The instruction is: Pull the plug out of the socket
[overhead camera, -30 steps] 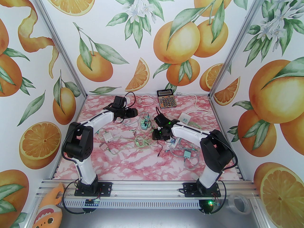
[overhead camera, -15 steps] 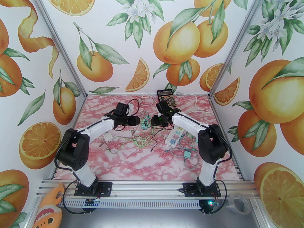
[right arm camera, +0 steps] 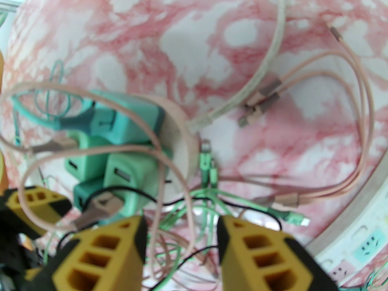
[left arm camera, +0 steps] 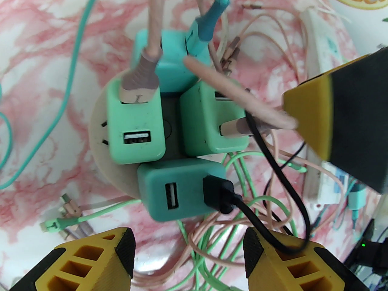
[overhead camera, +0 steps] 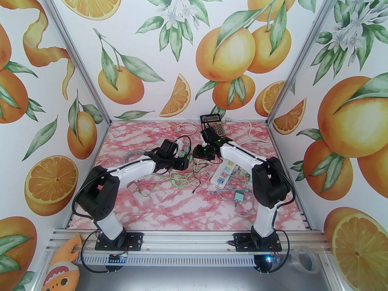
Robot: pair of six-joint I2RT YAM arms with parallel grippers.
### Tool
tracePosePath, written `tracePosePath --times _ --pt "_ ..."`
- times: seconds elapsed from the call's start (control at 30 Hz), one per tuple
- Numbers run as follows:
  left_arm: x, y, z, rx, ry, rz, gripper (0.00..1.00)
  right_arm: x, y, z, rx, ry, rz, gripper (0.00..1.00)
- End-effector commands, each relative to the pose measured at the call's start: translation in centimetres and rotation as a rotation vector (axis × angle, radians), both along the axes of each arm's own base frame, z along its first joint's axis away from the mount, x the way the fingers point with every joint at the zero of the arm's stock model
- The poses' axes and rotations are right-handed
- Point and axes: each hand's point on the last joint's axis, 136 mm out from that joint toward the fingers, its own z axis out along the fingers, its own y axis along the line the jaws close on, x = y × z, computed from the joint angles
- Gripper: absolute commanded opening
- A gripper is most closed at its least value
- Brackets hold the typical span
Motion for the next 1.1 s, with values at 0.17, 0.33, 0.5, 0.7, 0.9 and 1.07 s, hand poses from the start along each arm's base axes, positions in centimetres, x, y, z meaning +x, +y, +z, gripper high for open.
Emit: tracePosePath --times 0.17,0.33,0.5,0.7,0.9,1.07 --pt "2.9 -0.2 -0.8 0.077 -0.084 0.066 0.61 0.2 0.7 0.9 0.052 -0.002 0.016 0.44" --pt "4.2 0.2 -0.7 0.109 -0.113 0.100 0.56 0.4 1.2 1.0 0.072 0.000 0.027 0.45" --pt "4.8 2.0 -0.1 0.127 -0.135 0.109 0.41 0.9 2.0 1.3 0.105 -0.002 0.041 0.45" --pt "4.3 3.4 0.2 0.123 -0.127 0.056 0.33 1.8 3.6 1.3 0.162 0.000 0.061 0.45" --pt "3.9 4.3 -0.2 0.138 -0.106 0.044 0.33 2.9 4.7 0.9 0.200 0.007 0.063 0.46" --pt "3.5 3.0 0.5 0.080 -0.102 0.012 0.41 3.4 3.8 0.7 0.188 0.007 0.031 0.47"
